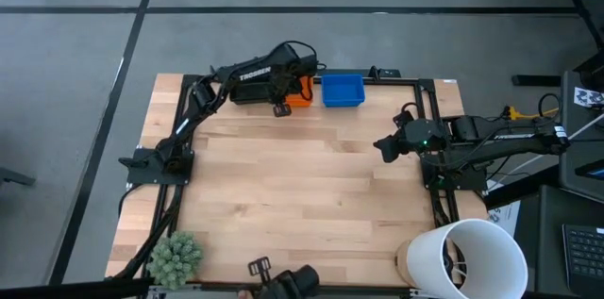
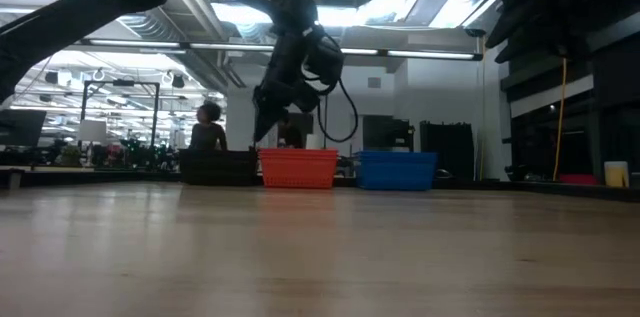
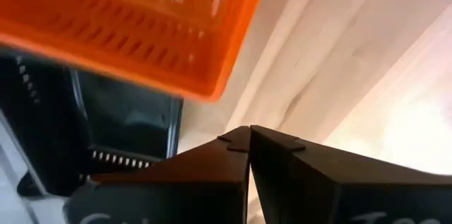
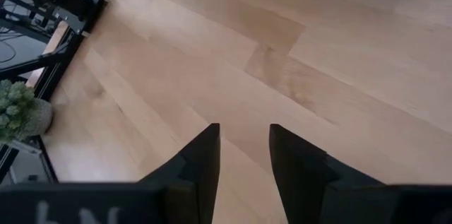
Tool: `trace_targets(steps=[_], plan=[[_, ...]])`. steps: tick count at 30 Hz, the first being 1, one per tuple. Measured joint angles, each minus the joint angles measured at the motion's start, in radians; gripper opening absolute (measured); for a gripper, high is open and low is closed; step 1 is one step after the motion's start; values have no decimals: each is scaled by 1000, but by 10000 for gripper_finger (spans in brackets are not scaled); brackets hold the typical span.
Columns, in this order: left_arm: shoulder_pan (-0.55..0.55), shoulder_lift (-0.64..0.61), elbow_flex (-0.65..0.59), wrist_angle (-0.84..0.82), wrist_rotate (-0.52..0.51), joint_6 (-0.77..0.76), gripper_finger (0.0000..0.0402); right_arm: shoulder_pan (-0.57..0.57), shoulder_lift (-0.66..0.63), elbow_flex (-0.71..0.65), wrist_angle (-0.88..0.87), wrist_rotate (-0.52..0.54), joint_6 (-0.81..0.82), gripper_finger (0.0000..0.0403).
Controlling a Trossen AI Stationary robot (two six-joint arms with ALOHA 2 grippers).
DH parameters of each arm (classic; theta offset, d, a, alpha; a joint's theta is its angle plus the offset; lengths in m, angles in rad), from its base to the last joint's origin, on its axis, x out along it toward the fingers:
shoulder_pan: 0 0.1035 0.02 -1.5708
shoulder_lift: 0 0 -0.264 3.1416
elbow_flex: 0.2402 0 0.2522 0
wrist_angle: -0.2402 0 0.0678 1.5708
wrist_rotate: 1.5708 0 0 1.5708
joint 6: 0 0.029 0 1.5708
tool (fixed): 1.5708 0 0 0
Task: Stack baskets by color
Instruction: Adjust the stacked orange bins
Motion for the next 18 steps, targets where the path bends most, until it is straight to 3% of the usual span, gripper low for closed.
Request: trace_targets(steps=[5,12,18], plan=[[26,-1,-36,-6,23,-23,1,0,0,0,0,-32,-1,122],[29,-1,-183,21,19,-20,0,0,0,0,0,-35,-2,122],[24,-2,-161,79,5,-16,0,0,0,0,0,-38,-3,122]])
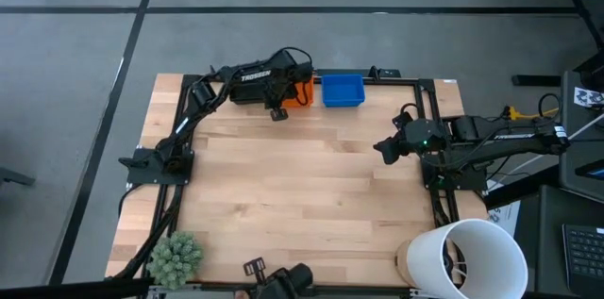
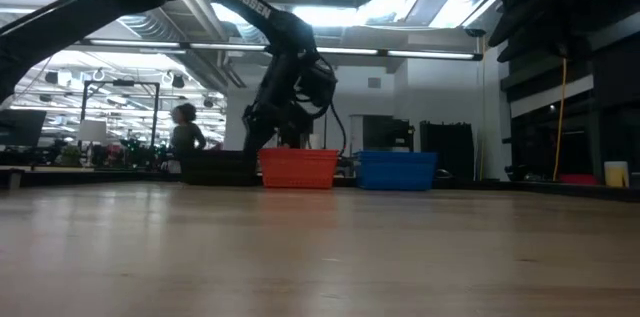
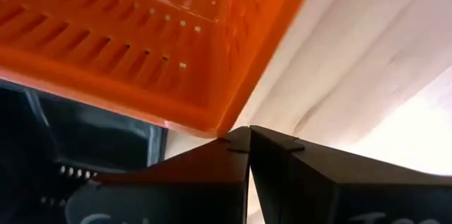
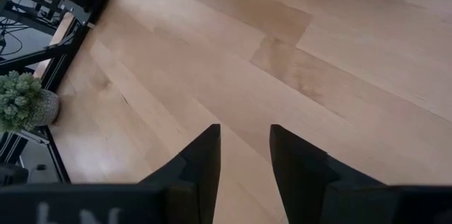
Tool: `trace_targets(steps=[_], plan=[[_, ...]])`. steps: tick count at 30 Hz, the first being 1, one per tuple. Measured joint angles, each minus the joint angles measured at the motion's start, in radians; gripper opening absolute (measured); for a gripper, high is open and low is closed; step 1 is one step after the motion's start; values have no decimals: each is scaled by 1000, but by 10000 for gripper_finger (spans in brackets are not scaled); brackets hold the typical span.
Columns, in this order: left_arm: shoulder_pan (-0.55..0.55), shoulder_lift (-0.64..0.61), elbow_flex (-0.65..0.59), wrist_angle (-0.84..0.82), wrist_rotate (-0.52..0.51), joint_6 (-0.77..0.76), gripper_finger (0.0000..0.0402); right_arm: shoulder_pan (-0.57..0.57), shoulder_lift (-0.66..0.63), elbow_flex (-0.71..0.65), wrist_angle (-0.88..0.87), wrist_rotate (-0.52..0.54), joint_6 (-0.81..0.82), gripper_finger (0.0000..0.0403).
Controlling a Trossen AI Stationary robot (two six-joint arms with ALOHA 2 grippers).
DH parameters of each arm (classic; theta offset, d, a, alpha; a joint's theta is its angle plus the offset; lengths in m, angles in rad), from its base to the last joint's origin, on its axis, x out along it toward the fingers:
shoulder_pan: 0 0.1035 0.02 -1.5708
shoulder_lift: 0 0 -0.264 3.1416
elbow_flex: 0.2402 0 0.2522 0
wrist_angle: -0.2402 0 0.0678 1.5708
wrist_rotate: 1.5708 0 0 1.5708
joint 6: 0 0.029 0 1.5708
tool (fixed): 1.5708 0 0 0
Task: Stack baskets by color
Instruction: Adjust the stacked orange bins, then return to Home Position
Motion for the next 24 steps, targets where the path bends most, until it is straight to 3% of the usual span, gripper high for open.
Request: trace_targets(steps=[11,18,21,24], plan=[[-3,-1,67,47,-2,0,0,0,0,0,0,-1,3,122],[-23,-4,165,-90,-1,-69,0,0,0,0,0,-22,0,122],[-43,-60,195,-85,58,-84,0,0,0,0,3,-38,10,122],[-65,-145,215,-85,55,-84,0,0,0,0,0,-48,-52,122]])
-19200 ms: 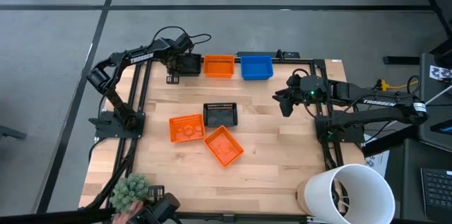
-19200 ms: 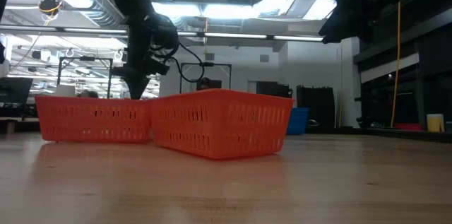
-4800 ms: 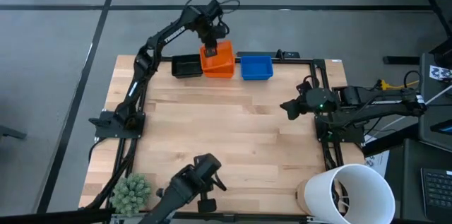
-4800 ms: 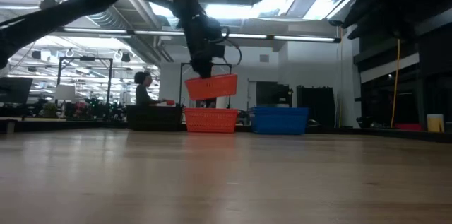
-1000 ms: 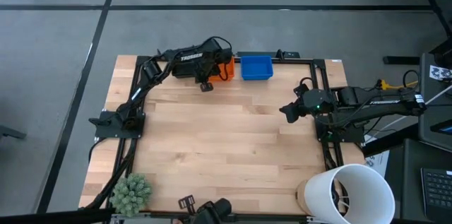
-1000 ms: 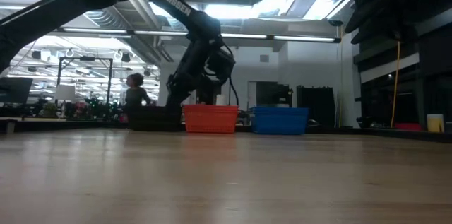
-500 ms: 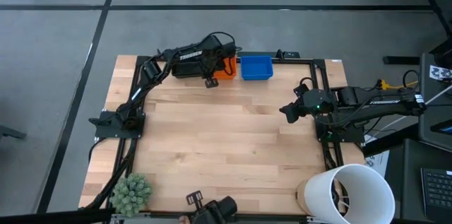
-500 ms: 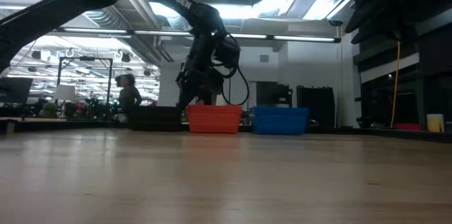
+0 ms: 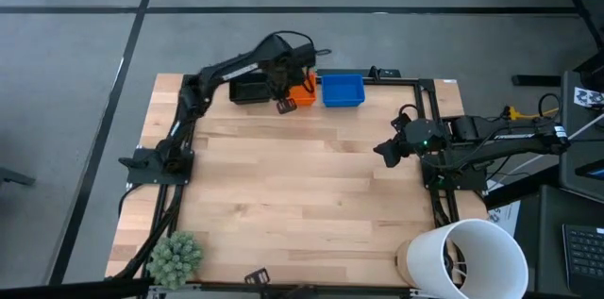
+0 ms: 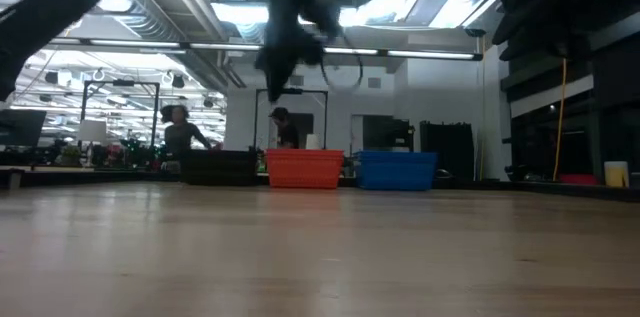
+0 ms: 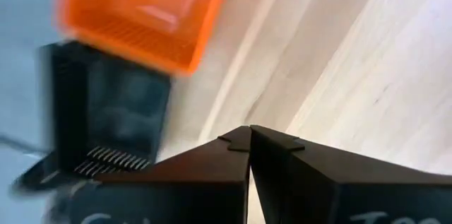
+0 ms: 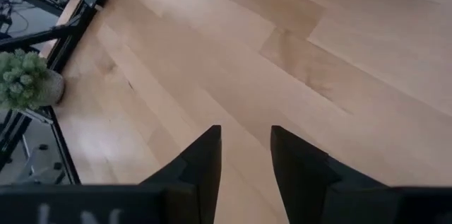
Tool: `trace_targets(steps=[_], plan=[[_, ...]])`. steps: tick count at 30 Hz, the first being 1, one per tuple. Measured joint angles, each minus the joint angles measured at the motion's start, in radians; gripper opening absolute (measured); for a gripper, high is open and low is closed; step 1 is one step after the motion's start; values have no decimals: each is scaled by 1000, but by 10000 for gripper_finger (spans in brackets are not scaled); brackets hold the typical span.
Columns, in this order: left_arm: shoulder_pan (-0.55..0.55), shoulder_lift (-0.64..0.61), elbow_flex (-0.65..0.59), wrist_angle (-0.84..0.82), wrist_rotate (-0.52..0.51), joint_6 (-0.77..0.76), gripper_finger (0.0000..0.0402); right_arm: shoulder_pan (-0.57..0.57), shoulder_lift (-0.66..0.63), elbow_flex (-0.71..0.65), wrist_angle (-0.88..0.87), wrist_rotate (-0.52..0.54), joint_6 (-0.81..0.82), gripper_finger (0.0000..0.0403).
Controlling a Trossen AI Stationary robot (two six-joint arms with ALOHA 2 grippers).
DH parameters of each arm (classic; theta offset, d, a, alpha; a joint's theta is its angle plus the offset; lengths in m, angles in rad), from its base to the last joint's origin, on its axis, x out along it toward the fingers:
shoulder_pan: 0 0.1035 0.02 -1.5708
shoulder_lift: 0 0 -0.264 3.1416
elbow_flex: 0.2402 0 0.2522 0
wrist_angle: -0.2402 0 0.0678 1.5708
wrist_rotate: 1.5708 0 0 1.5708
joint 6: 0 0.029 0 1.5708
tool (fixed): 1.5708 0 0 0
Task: Stack baskets by color
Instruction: Return to Home Position
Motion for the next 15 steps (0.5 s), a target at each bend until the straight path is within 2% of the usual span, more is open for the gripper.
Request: trace_targets(steps=[3,5,9,15], plan=[[-21,-95,3,-5,-70,-6,0,3,1,0,33,1,0,122],[-34,-169,4,1,-119,-13,0,4,2,0,57,10,-173,122],[-62,-320,4,-1,-119,-11,0,-24,-40,0,144,49,-425,122],[-118,-543,-67,10,-114,-32,0,-38,-205,-45,107,31,-542,122]])
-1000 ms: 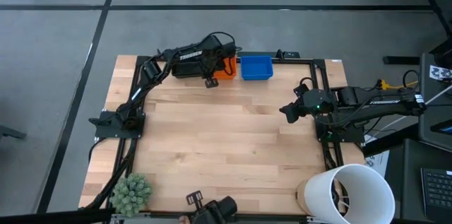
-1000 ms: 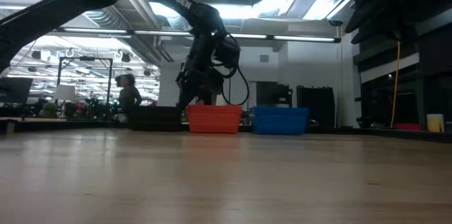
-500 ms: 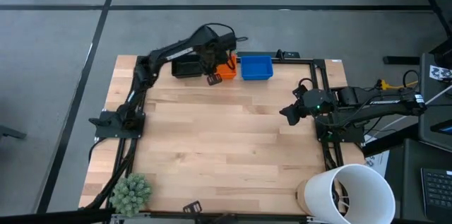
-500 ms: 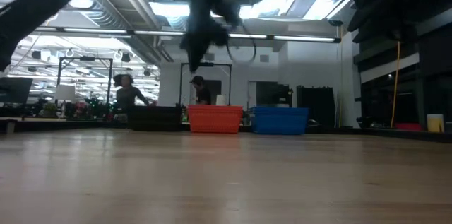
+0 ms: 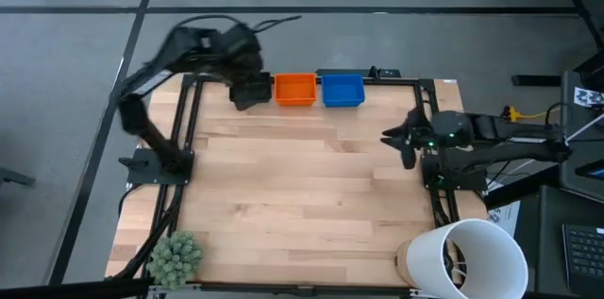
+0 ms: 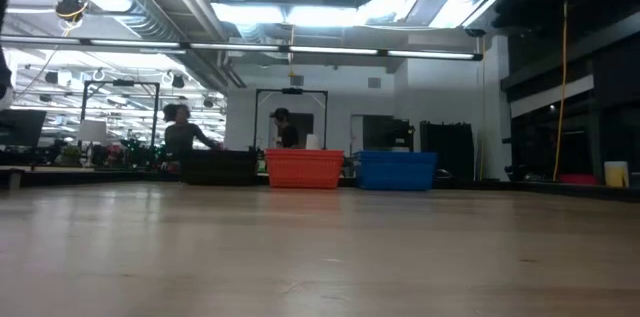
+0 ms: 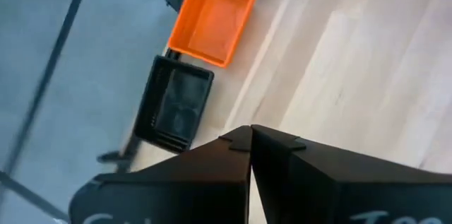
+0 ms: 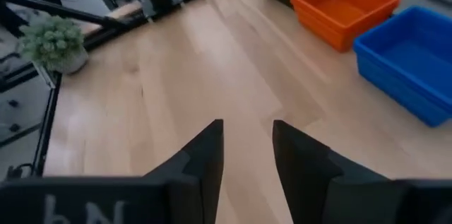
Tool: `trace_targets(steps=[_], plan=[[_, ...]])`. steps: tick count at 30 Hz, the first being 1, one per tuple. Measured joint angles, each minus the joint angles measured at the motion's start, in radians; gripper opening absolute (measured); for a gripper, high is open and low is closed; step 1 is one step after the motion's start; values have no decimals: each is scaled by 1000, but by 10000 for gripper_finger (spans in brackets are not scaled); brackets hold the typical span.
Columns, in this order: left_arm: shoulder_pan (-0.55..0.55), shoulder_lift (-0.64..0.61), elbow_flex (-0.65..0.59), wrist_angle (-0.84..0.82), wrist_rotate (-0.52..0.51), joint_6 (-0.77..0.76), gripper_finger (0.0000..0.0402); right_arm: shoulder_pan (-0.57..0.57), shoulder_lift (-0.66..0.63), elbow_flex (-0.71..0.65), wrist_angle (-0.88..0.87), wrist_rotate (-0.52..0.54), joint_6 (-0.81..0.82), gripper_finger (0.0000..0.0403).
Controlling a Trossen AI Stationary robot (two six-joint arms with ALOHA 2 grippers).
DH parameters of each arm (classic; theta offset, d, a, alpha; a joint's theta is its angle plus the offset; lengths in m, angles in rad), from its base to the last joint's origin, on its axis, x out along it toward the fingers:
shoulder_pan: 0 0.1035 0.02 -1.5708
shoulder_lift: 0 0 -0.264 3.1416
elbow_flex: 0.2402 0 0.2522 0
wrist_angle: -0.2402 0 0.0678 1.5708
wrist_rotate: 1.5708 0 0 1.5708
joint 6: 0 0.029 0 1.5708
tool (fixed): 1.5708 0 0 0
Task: Stack baskets by color
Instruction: Return to Home Position
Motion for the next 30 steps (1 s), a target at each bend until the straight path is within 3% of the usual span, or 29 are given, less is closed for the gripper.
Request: trace_targets(steps=[2,5,9,11,16,22,25,30], plan=[[14,-80,-90,27,9,-75,0,0,-89,-78,55,0,-16,122],[24,-240,-322,130,55,-97,0,1,-228,-250,256,-30,-38,122],[2,-460,-675,437,271,-121,0,1,-365,-453,585,-148,-89,122],[-23,-542,-832,600,331,-133,0,1,-413,-523,658,-167,-87,122],[-77,-776,-1208,951,249,-194,0,1,-505,-614,672,-198,-85,122],[-123,-980,-1610,1452,222,-200,0,1,-539,-608,576,-221,-185,122],[-135,-1036,-1757,1621,203,-220,0,1,-539,-608,556,-222,-215,122],[-138,-1115,-1877,1701,200,-230,0,1,-540,-607,504,-239,-242,122]])
